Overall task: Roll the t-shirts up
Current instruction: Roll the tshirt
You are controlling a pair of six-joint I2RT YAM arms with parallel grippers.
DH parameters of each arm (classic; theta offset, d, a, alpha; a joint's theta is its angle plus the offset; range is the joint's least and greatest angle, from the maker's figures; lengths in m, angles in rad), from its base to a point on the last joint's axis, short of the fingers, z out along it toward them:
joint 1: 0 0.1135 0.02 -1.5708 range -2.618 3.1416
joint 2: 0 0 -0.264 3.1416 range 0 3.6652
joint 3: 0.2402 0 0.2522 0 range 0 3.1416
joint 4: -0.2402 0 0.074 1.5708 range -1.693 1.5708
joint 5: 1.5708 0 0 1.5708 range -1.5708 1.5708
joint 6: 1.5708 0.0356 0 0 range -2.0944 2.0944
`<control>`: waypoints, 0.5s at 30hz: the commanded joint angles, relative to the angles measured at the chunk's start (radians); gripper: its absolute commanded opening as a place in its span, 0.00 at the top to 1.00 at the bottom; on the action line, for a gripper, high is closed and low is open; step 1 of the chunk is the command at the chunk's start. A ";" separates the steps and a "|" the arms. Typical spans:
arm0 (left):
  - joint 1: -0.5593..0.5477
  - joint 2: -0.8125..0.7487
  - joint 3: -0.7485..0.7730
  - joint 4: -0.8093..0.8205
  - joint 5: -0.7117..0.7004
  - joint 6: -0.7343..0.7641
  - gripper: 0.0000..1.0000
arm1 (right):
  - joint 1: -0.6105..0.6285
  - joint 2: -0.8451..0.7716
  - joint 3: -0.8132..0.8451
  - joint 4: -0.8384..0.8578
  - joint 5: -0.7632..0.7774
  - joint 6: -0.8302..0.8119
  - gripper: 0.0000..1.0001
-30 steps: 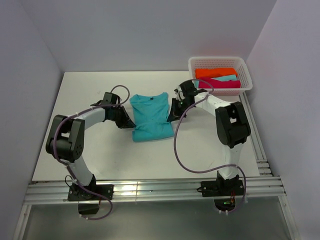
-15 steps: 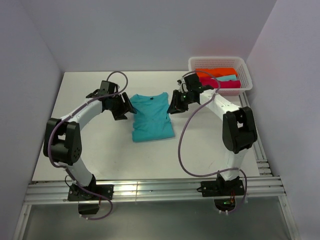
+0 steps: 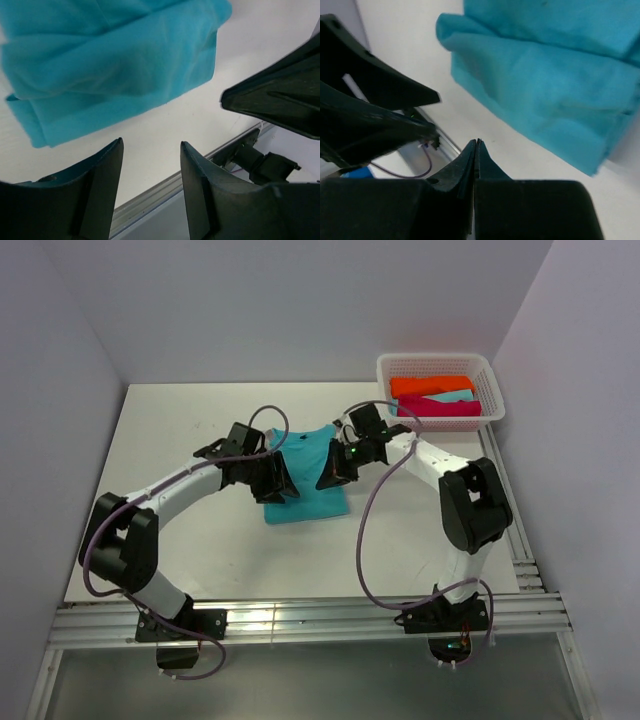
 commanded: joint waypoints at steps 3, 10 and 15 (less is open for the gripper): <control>-0.008 0.018 -0.051 0.147 0.074 -0.053 0.46 | 0.017 0.077 -0.072 0.179 -0.164 0.127 1.00; 0.037 0.136 -0.057 0.285 0.079 -0.091 0.47 | 0.015 0.192 -0.183 0.547 -0.259 0.328 1.00; 0.071 0.229 -0.025 0.296 0.060 -0.076 0.48 | 0.009 0.284 -0.163 0.581 -0.225 0.356 1.00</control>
